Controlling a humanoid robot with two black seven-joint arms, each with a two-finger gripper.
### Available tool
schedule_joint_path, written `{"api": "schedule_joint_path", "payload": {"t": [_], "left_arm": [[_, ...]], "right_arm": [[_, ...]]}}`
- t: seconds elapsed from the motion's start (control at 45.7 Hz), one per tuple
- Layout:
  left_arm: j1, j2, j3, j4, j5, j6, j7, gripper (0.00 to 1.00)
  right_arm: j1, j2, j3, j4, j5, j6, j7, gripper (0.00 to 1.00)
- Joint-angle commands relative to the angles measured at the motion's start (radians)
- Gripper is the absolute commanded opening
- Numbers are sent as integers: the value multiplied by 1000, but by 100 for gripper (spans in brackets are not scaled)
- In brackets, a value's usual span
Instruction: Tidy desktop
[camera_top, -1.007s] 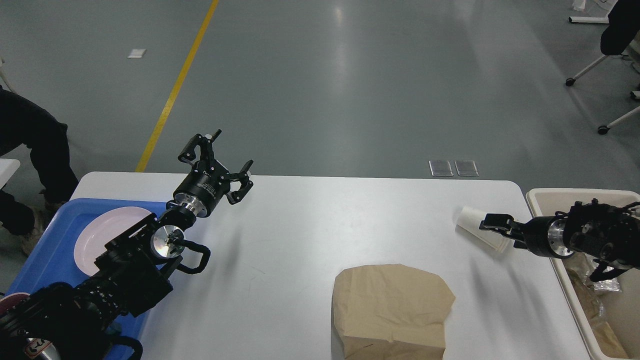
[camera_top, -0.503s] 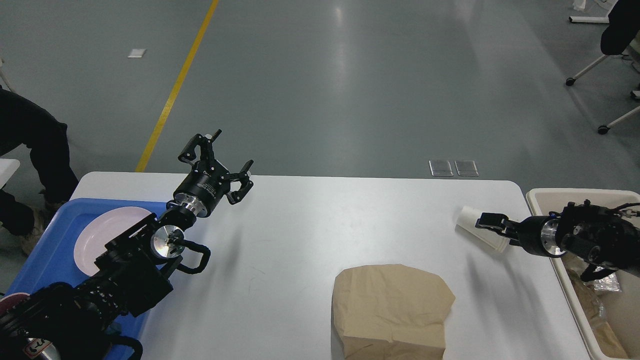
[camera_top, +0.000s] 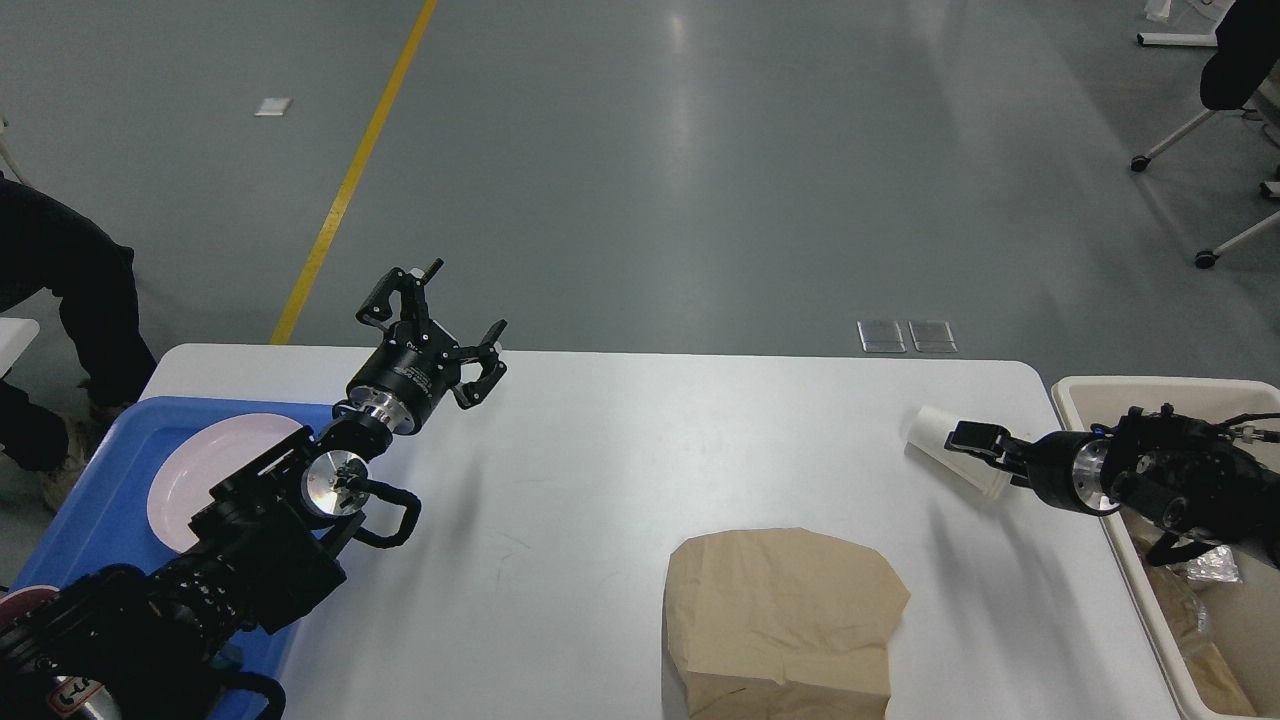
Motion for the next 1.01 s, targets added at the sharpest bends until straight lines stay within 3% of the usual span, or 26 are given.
{"api": "schedule_joint_path", "payload": {"t": [0.0,0.591,0.985], "left_arm": [[0,0,0,0,0,0,0,97],[0,0,0,0,0,0,0,97],[0,0,0,0,0,0,0,97]], "right_arm": [[-5,1,-1,-12,-1,0,0,100],[-45,47,1,-99,-1,-2,2,100],[-68,74,56,-121,-1,-57,2,100]]}}
